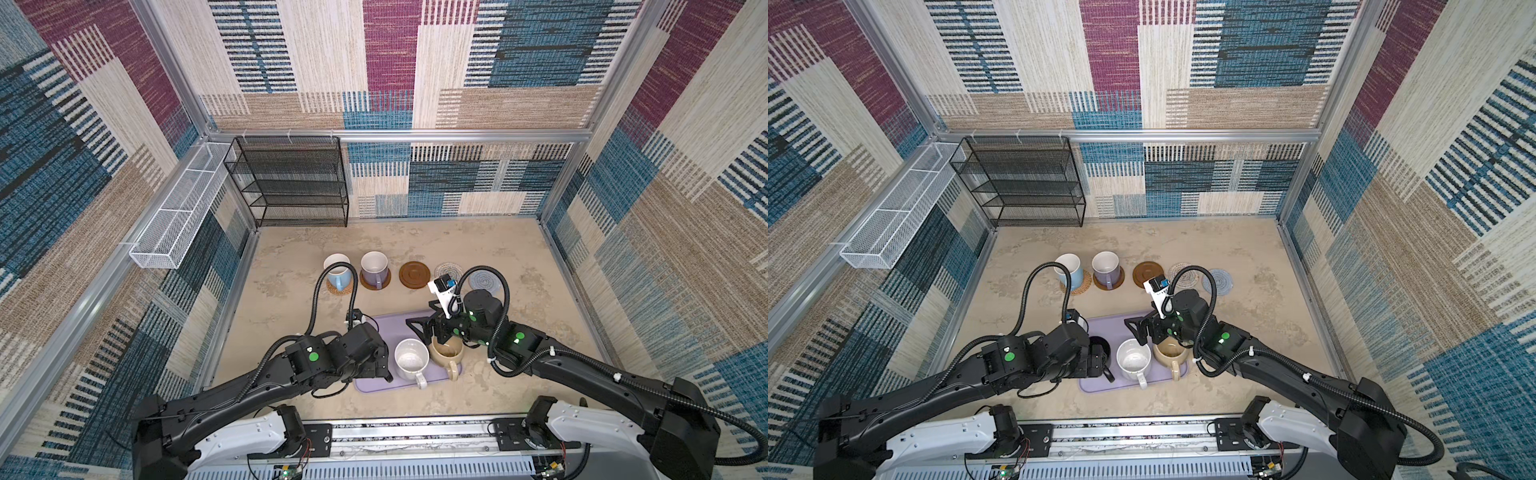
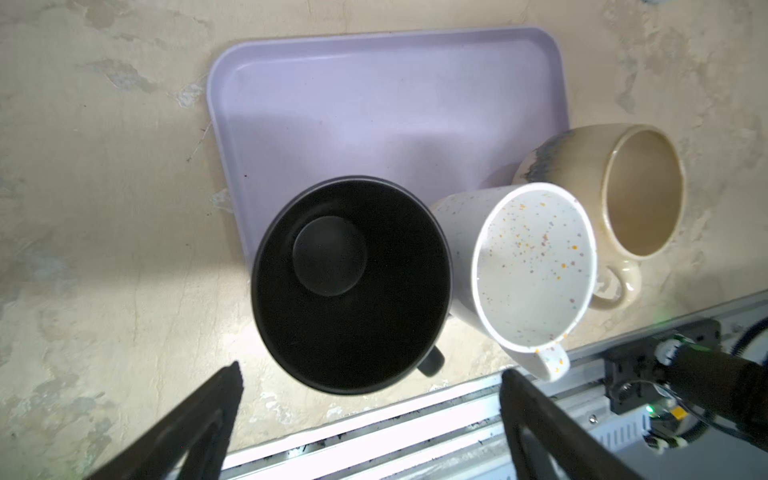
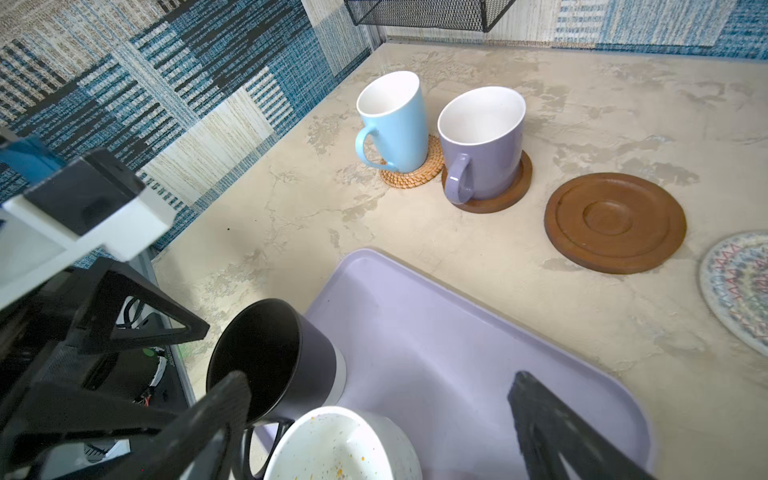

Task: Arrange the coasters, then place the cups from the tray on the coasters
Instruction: 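Move left gripper over the black mug while right gripper withdraws, then grasp the black mug rim with left gripper and lift it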

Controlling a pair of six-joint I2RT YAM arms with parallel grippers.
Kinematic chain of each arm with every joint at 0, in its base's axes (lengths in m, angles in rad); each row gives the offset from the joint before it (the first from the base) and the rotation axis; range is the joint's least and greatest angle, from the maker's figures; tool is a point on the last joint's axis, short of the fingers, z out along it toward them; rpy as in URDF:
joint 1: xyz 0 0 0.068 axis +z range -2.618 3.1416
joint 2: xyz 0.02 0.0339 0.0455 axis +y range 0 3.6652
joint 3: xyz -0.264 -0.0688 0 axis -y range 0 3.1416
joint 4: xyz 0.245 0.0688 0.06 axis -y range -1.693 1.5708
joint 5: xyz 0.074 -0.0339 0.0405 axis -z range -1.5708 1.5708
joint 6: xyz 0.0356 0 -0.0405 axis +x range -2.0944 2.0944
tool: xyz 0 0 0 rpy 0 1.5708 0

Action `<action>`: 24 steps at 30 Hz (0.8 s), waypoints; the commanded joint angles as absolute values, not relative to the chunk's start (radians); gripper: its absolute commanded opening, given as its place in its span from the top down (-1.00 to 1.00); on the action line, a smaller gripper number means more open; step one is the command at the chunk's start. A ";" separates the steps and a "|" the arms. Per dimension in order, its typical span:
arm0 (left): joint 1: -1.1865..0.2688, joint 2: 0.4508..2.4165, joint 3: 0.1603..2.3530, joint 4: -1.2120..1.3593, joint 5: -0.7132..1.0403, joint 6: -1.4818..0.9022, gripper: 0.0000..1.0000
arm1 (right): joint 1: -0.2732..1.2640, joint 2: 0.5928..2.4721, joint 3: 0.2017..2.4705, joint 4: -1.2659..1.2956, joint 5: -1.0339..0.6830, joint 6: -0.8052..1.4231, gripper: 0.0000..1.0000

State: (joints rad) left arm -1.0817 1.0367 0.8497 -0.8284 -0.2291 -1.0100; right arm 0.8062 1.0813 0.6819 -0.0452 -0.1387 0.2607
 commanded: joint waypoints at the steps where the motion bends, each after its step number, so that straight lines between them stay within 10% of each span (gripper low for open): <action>1: -1.137 1.082 0.843 -0.821 -0.357 -1.120 -0.98 | 0.807 1.067 0.676 -0.002 -0.145 0.249 -1.00; 17: -1.207 1.249 0.787 -0.722 -0.360 -1.183 -0.95 | 0.807 1.047 0.635 0.025 -0.112 0.254 -1.00; 24: -1.207 1.277 0.783 -0.748 -0.355 -1.163 -0.54 | 0.807 1.041 0.623 0.039 -0.128 0.260 -1.00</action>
